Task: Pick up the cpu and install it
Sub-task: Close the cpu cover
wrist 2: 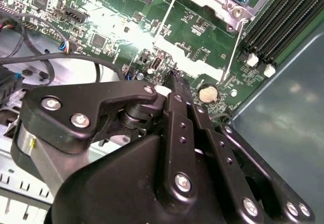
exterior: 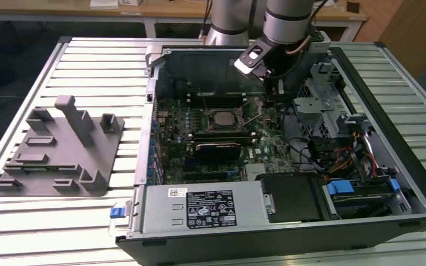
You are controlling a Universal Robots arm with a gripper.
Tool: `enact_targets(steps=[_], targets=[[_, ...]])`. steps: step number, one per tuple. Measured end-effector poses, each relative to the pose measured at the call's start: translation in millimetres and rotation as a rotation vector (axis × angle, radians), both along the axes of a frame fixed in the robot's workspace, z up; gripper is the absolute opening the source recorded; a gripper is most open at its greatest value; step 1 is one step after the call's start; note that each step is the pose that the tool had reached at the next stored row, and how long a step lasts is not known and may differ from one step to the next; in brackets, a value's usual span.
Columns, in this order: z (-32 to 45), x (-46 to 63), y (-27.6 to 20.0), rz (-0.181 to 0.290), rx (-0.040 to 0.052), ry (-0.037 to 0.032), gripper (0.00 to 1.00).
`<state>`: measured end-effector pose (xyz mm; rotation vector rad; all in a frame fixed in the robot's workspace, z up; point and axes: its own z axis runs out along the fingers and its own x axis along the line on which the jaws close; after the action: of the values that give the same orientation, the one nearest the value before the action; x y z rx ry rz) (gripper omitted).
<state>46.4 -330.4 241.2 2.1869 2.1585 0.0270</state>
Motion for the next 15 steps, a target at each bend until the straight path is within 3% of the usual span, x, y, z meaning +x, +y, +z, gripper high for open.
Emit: enact_targets(steps=[3, 10, 15], targets=[[-3.4, 0.0, 0.0, 0.0, 0.0, 0.0037, 0.11], [-3.9, -0.6, 0.0, 0.0, 0.0, 0.0039, 0.11], [-3.9, -7.9, 0.0, -0.001, 0.0001, 0.0039, 0.11]])
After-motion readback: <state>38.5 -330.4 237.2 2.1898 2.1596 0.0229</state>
